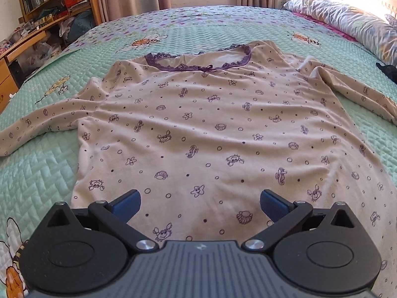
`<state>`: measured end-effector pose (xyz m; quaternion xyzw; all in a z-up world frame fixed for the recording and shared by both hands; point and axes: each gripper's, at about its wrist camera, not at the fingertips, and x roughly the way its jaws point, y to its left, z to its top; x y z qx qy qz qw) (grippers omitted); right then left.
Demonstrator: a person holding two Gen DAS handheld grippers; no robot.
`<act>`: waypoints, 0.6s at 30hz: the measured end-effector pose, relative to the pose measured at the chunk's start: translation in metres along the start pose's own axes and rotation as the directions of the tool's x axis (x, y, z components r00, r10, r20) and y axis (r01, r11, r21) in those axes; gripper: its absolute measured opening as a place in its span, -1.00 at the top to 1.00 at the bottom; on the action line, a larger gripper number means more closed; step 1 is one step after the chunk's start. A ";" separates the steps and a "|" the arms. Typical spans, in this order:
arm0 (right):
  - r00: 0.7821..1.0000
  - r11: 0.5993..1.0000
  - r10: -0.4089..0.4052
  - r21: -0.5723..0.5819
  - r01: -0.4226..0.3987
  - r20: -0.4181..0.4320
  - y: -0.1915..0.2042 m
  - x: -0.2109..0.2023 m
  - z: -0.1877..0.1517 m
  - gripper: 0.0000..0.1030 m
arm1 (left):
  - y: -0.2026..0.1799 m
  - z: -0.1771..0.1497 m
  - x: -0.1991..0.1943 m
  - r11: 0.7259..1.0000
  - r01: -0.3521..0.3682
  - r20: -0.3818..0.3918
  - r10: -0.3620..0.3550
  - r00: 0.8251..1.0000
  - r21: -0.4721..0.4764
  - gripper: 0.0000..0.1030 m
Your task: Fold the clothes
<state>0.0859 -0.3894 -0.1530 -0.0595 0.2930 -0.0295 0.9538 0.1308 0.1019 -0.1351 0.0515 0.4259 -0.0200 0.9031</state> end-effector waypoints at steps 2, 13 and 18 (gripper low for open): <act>0.994 0.992 -0.086 -0.083 0.091 0.069 -0.001 -0.007 0.022 0.92 | 0.003 0.000 -0.003 1.000 -0.006 0.005 0.006 1.000 -0.006 -0.98; 0.988 0.991 -0.135 0.019 0.133 0.075 -0.065 0.001 0.126 0.94 | 0.015 -0.002 -0.005 0.998 -0.005 0.012 0.006 1.000 -0.058 -0.99; 0.995 0.977 -0.093 0.190 0.100 -0.046 -0.093 0.028 0.111 0.94 | 0.015 -0.006 0.002 0.999 -0.013 -0.006 0.013 1.000 -0.034 -0.99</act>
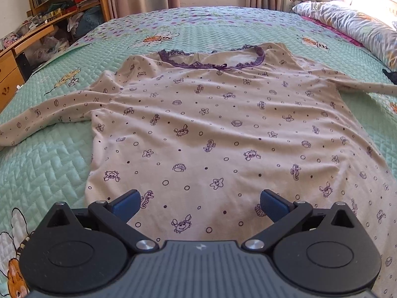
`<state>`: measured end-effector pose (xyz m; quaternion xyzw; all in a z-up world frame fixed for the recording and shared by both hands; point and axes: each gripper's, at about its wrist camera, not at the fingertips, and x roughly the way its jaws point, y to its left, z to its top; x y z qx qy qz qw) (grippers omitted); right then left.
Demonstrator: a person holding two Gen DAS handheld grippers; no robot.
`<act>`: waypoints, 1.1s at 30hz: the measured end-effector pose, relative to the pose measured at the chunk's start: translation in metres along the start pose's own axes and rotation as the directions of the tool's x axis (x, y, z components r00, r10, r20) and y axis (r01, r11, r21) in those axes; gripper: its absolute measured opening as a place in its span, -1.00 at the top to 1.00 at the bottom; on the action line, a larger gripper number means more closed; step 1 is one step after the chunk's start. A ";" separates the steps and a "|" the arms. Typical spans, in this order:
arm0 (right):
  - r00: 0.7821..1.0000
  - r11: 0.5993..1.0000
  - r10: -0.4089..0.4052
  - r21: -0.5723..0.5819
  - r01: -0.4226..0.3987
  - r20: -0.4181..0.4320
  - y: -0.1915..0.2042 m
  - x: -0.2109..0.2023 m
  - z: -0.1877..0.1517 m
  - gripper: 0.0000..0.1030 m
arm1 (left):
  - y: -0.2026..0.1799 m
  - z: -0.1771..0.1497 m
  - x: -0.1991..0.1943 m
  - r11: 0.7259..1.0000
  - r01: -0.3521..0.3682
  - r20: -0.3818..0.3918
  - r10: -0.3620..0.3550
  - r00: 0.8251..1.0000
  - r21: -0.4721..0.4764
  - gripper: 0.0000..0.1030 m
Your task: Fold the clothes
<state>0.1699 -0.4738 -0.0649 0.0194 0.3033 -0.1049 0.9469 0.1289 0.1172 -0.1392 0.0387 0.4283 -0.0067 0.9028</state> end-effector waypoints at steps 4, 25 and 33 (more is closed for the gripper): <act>0.994 0.987 0.046 0.159 -0.030 -0.097 -0.023 0.019 -0.013 0.94 | 0.007 0.001 0.010 1.000 0.003 -0.011 -0.003 1.000 -0.020 -0.99; 0.992 0.903 0.122 0.421 -0.092 -0.045 -0.080 0.034 -0.090 0.01 | 0.004 -0.002 0.012 1.000 -0.004 -0.020 0.003 1.000 -0.030 -0.99; 0.952 0.812 0.268 0.566 -0.139 -0.150 -0.074 0.051 -0.095 0.01 | 0.002 -0.001 0.012 1.000 -0.008 -0.021 0.008 1.000 -0.027 -0.99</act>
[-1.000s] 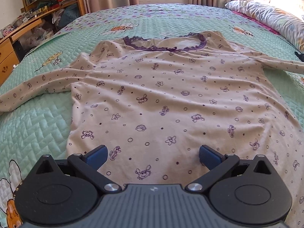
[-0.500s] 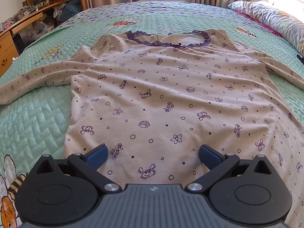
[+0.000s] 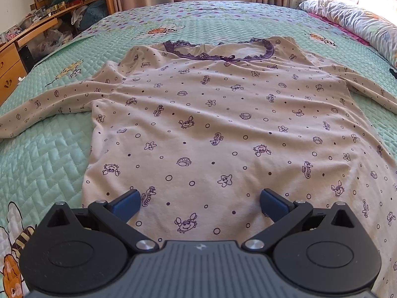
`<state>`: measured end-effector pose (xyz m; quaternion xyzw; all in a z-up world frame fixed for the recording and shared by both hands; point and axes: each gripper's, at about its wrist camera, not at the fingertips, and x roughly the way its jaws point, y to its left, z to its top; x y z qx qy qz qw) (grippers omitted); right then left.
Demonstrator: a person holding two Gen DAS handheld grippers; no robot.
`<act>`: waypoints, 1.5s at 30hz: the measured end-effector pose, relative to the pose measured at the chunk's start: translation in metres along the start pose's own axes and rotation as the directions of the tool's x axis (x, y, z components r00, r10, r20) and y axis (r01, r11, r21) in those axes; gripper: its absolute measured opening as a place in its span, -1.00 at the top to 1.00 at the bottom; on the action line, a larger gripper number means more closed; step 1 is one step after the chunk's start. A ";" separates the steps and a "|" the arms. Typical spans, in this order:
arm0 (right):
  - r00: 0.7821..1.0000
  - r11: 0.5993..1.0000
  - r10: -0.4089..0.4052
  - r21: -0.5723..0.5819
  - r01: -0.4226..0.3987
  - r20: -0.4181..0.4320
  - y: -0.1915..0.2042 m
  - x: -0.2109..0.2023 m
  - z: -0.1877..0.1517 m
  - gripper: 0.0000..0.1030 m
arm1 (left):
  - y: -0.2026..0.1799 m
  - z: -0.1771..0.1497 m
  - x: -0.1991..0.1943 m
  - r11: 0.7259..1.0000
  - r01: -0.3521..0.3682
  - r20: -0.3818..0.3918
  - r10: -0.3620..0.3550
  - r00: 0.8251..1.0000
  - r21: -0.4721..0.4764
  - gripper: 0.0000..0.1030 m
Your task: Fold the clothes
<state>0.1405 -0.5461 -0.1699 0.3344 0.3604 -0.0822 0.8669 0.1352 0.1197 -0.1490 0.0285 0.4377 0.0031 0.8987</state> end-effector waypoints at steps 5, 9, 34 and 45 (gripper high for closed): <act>0.996 0.978 0.084 0.192 -0.081 -0.005 -0.019 -0.010 -0.019 0.04 | -0.001 0.000 0.001 1.000 0.005 0.003 -0.005 1.000 0.003 -0.99; 0.988 0.932 0.124 0.331 -0.147 0.091 -0.035 0.003 -0.027 0.06 | -0.004 0.000 0.001 1.000 0.007 0.004 -0.007 1.000 0.006 -0.99; 0.875 0.905 0.189 0.267 -0.331 0.445 0.001 -0.060 -0.015 0.95 | 0.040 0.000 -0.033 0.992 0.088 0.062 -0.082 0.995 -0.091 -0.99; 0.885 0.964 0.167 0.116 -0.239 0.435 0.092 -0.050 -0.001 0.95 | 0.053 -0.006 -0.046 0.964 0.243 0.105 -0.232 0.967 -0.109 -0.99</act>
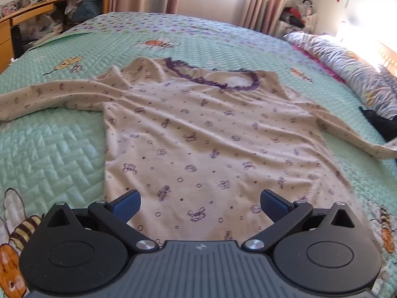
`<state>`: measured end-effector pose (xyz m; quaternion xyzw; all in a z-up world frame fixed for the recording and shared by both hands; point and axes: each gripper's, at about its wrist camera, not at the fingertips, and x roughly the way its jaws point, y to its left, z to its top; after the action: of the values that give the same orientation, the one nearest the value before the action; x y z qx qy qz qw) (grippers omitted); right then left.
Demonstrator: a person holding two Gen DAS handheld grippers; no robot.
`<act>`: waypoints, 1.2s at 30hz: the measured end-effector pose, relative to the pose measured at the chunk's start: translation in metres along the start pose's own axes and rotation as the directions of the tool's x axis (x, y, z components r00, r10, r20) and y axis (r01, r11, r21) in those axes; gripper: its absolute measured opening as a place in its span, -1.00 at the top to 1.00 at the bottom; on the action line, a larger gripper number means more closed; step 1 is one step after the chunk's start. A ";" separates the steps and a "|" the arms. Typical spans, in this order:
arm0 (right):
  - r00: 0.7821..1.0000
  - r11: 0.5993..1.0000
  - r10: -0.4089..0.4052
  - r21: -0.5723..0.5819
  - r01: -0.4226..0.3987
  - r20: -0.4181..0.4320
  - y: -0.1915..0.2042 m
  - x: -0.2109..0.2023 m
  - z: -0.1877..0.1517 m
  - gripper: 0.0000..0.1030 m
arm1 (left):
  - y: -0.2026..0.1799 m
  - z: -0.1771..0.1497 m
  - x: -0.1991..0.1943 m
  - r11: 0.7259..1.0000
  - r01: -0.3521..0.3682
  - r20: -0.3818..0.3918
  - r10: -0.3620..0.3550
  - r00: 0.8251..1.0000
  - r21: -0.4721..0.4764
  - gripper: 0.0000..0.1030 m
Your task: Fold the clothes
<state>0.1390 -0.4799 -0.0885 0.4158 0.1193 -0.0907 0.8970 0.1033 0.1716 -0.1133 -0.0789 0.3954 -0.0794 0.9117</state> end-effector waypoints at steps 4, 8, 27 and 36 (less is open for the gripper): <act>0.990 0.945 0.138 -0.293 -0.144 -0.042 0.121 0.024 -0.016 0.95 | 0.003 -0.001 0.000 0.999 0.043 0.038 -0.043 0.998 0.000 -0.99; 0.909 0.739 0.329 -0.530 -0.416 -0.254 0.274 0.048 -0.099 0.95 | 0.013 -0.007 0.007 0.997 0.073 0.055 -0.071 0.996 -0.018 -0.99; 0.691 0.707 0.327 -0.318 -0.631 -0.645 0.314 0.096 -0.298 0.13 | 0.031 -0.022 0.027 0.998 0.065 0.066 -0.066 0.996 0.008 -0.99; 0.926 0.890 -0.028 -0.431 -0.149 -0.377 0.175 0.108 -0.190 -0.08 | 0.018 -0.016 0.026 0.995 0.096 0.081 -0.096 0.992 0.003 -0.99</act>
<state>0.2617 -0.2293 -0.1120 0.2092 0.2920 0.0486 0.9320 0.1107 0.1825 -0.1468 -0.1013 0.3539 -0.1200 0.9220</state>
